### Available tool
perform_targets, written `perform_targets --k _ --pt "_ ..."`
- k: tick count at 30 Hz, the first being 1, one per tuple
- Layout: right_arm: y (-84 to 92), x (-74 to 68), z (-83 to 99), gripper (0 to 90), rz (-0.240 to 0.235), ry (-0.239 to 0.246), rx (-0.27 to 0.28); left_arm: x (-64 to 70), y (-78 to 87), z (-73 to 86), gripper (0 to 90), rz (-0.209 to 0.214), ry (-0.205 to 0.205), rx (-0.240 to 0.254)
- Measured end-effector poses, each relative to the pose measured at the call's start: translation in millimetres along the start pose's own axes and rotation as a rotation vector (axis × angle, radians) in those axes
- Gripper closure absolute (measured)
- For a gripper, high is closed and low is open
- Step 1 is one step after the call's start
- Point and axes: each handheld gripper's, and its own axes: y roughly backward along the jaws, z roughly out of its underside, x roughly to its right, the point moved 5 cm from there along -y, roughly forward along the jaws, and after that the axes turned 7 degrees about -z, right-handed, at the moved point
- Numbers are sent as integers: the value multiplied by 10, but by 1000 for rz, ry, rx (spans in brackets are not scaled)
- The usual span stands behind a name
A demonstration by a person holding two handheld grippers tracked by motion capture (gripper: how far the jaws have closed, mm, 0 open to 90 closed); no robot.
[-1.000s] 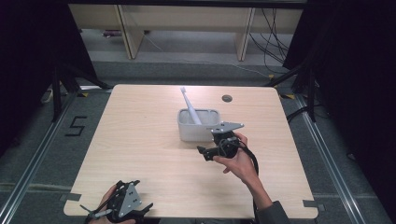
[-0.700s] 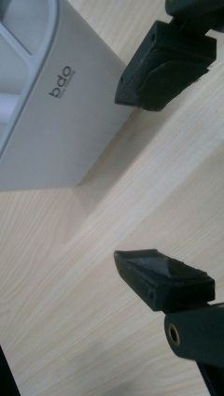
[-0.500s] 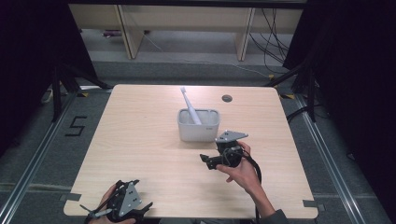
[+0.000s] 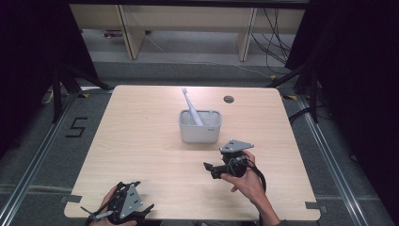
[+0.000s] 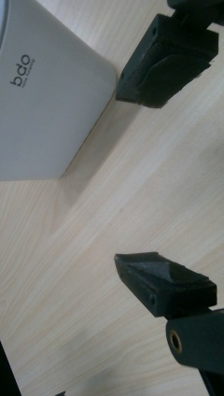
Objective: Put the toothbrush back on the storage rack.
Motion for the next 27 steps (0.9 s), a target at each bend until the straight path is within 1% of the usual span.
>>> perform_targets --k 2,3,4,5,6,7,8,9,10,11,12,13,14,15,16,18,19,20,21,22,23,24,25,26,27 --pt "29 -16 45 192 -4 -24 0 -2 -1 2 150 0 -1 -2" --pt "37 1 58 194 6 -11 11 -1 -4 2 150 0 1 -2" --pt "47 -16 81 194 2 -36 9 5 -17 -2 149 -11 14 7" --pt "53 -5 92 194 -2 -22 9 5 -9 0 150 -2 6 2" --pt "61 0 106 195 6 -18 11 3 -5 1 150 0 0 -2" --pt "65 -22 121 195 -1 -39 11 6 -16 -5 149 -13 13 9" --pt "70 -20 132 195 -1 -32 9 7 -9 -6 150 -4 12 9" --pt "70 -13 140 196 4 -15 15 -3 -1 -2 150 -2 -1 0" --pt "75 -30 154 196 -2 -30 9 -5 -2 -2 149 -2 0 0" --pt "78 -23 162 196 5 -15 14 -7 -1 -2 149 -2 1 -1" --pt "75 -47 174 196 -1 -40 19 -8 -1 -1 149 -3 1 0" --pt "86 -42 183 197 0 -36 20 -9 5 -1 149 7 0 -2" --pt "91 -52 198 197 -3 -42 13 -9 3 -2 149 6 1 -1" --pt "96 -37 207 197 2 -26 13 -10 6 -2 149 8 0 -2" --pt "85 -41 219 197 -7 -31 21 -9 5 -2 149 8 1 -3" --pt "88 -41 251 199 2 -32 19 -9 4 -2 149 8 1 -2" --pt "88 -51 261 200 -3 -44 19 -9 4 -2 150 8 1 -2" --pt "95 -48 274 200 -6 -37 11 -9 4 -3 149 8 1 -2" --pt "102 -53 287 200 -2 -49 8 -10 5 -4 149 8 2 -2" --pt "100 -45 295 200 3 -35 14 -12 12 -2 149 12 0 -10" --pt "103 -47 309 200 -2 -40 6 -12 1 -3 149 -2 4 2" --pt "110 -55 323 199 0 -53 1 2 -16 -13 149 -9 34 24" --pt "116 -60 328 199 2 -53 4 -2 -14 -11 149 -11 30 20" --pt "123 -53 334 198 -2 -43 3 -8 6 -4 149 6 10 3" --pt "126 -69 346 198 -11 -62 5 -8 8 -4 149 6 7 3"
